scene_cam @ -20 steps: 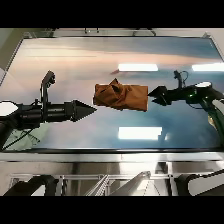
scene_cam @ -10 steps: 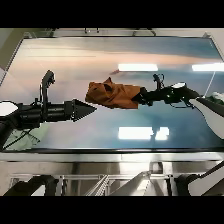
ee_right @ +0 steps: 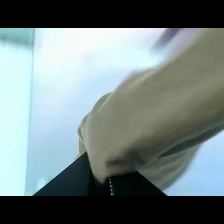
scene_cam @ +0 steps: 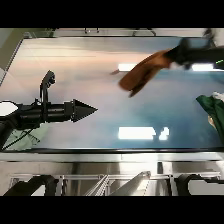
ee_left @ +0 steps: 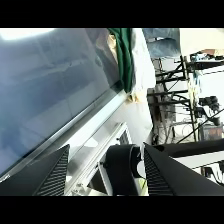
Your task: Fold the shirts.
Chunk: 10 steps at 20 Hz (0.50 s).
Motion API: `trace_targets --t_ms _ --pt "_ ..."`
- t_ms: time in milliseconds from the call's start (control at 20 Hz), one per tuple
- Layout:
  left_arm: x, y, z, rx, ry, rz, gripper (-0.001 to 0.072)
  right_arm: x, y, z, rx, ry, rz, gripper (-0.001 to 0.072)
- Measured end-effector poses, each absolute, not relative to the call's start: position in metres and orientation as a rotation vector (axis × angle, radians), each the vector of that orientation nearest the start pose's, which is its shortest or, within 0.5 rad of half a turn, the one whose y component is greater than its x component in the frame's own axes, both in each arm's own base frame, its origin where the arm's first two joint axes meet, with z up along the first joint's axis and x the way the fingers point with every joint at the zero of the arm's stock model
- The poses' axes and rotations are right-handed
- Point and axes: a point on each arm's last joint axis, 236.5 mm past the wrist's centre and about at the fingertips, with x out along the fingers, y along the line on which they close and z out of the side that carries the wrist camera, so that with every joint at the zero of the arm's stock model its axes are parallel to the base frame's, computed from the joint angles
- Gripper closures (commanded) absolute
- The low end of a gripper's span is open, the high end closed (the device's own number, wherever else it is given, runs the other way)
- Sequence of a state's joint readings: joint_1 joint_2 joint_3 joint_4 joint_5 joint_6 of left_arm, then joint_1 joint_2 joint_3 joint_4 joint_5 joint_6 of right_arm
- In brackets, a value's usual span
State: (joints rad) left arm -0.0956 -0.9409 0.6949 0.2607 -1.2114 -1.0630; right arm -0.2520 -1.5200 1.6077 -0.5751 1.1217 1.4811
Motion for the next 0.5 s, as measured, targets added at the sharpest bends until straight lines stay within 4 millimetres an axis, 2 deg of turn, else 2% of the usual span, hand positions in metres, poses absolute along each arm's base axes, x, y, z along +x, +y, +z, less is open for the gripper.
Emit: trace_targets --t_ms 100,200,300,350,450,500 --pt "0.260 -0.240 0.116 -0.787 1.028 -0.990 0.0222 0.512 -0.036 0.198 0.869 0.746 0.203 0.0692" --pt "0.259 -0.241 0.116 -0.787 1.031 -0.993 0.0222 0.487 -0.119 0.200 0.890 0.736 -0.002 0.0692" --pt "0.258 -0.241 0.116 -0.786 1.034 -0.996 0.0222 0.447 -0.190 0.185 0.898 0.770 -0.203 0.0692" --pt "0.258 -0.241 0.116 -0.786 1.034 -0.996 0.0222 0.424 -0.219 0.173 0.896 0.804 -0.296 0.0692" --pt "0.258 -0.241 0.116 -0.785 1.034 -0.997 0.0222 0.368 -0.268 0.142 0.904 0.900 -0.480 0.0691" --pt "0.258 -0.241 0.116 -0.785 1.034 -0.997 0.0222 0.341 -0.285 0.125 0.919 0.955 -0.557 0.0691"
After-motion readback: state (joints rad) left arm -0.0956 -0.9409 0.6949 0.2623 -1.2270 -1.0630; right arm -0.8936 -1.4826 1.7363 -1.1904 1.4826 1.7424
